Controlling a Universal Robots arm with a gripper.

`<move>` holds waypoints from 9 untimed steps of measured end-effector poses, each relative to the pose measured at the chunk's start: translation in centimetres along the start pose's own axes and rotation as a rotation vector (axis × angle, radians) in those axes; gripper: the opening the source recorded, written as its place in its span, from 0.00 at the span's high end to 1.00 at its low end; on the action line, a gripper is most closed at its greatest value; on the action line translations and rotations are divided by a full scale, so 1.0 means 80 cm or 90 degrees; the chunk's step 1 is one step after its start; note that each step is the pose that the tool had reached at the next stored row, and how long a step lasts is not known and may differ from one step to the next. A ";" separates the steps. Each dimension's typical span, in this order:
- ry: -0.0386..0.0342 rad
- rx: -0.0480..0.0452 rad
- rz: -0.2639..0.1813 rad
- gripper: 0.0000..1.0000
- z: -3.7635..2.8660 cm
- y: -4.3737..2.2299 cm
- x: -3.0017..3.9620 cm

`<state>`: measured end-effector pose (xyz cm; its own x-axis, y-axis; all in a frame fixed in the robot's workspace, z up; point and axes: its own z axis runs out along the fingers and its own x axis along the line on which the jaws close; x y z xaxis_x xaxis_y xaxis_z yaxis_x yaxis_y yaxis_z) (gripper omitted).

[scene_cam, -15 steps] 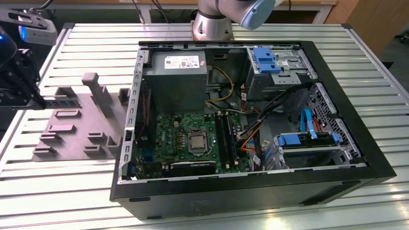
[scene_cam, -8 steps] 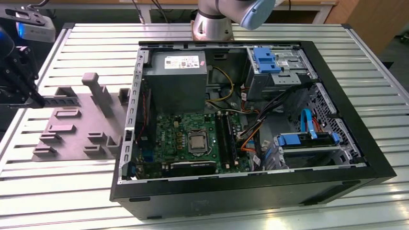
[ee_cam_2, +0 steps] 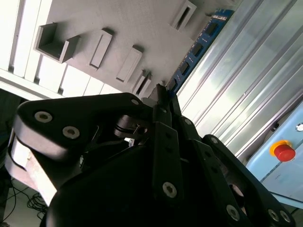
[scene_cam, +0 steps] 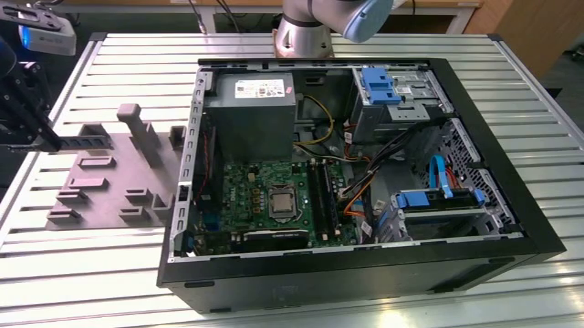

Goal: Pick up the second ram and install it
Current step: 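Pick up the second ram and move it above second insertion slot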

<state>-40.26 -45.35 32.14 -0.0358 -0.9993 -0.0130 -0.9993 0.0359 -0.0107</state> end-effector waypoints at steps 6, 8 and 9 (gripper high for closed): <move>0.0000 0.0000 0.000 0.86 -0.0052 -0.0001 0.0000; 0.0000 -0.0001 0.000 0.86 -0.0070 -0.0001 -0.0001; 0.0001 -0.0001 0.000 0.86 -0.0080 -0.0001 -0.0001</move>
<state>-40.26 -45.35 32.78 -0.0357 -0.9993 -0.0129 -0.9993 0.0359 -0.0106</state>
